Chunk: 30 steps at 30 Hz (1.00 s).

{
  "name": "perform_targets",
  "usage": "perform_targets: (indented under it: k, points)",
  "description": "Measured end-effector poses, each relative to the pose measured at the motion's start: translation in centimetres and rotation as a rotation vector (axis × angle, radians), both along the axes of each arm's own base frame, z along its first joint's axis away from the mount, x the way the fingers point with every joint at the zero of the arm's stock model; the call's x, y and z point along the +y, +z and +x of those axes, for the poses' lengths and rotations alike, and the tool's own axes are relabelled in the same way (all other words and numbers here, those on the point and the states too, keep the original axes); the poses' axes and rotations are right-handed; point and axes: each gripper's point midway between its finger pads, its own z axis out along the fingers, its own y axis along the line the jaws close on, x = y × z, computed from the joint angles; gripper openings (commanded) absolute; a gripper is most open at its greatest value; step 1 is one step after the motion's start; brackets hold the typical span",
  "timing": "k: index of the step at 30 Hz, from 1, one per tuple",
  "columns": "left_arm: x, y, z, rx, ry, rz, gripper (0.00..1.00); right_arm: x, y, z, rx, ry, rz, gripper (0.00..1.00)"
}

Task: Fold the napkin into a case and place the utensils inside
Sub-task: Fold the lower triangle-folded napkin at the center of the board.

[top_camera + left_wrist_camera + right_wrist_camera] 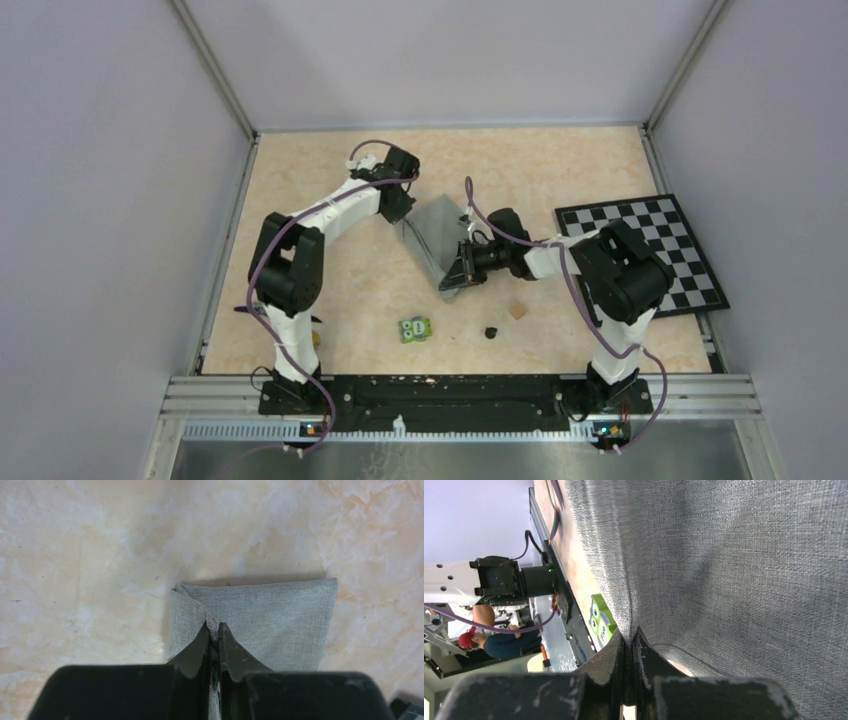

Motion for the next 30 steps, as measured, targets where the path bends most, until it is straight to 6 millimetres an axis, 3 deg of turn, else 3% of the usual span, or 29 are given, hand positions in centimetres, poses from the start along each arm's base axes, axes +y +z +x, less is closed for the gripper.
perform_targets:
  k: [5, 7, 10, 12, 15, 20, 25, 28, 30]
  points:
    - [-1.1, -1.4, 0.7, 0.042, 0.011, 0.063, 0.00, -0.5, -0.4, 0.3, -0.007, -0.010, -0.017, 0.00]
    - [-1.0, -2.3, 0.7, 0.063, 0.019, 0.079, 0.00, -0.9, -0.8, 0.6, -0.011, -0.022, -0.042, 0.04]
    - [-0.8, -3.5, 0.7, 0.094, 0.025, 0.099, 0.00, -1.5, -1.5, 1.1, -0.025, -0.037, -0.090, 0.29]
    - [-0.8, -4.1, 0.7, 0.105, 0.025, 0.105, 0.00, -1.9, -1.9, 1.4, -0.046, -0.047, -0.125, 0.53]
    - [-0.8, -4.2, 0.9, 0.107, 0.027, 0.107, 0.00, -2.2, -0.7, 1.9, -0.115, -0.060, -0.130, 0.68]
    - [-0.8, -4.0, 1.2, 0.101, 0.029, 0.102, 0.00, -2.7, 1.6, 3.4, -0.288, -0.104, -0.138, 0.72]
    - [-0.9, -4.2, 1.3, 0.104, 0.028, 0.102, 0.00, -2.3, 0.6, 4.4, -0.381, -0.108, -0.245, 0.70]
    - [-1.0, -4.4, 1.3, 0.108, 0.028, 0.101, 0.04, -1.8, 0.1, 4.4, -0.436, -0.098, -0.315, 0.58]
    - [-1.0, -4.4, 1.3, 0.108, 0.028, 0.101, 0.12, -1.6, -0.2, 4.7, -0.463, -0.096, -0.357, 0.43]
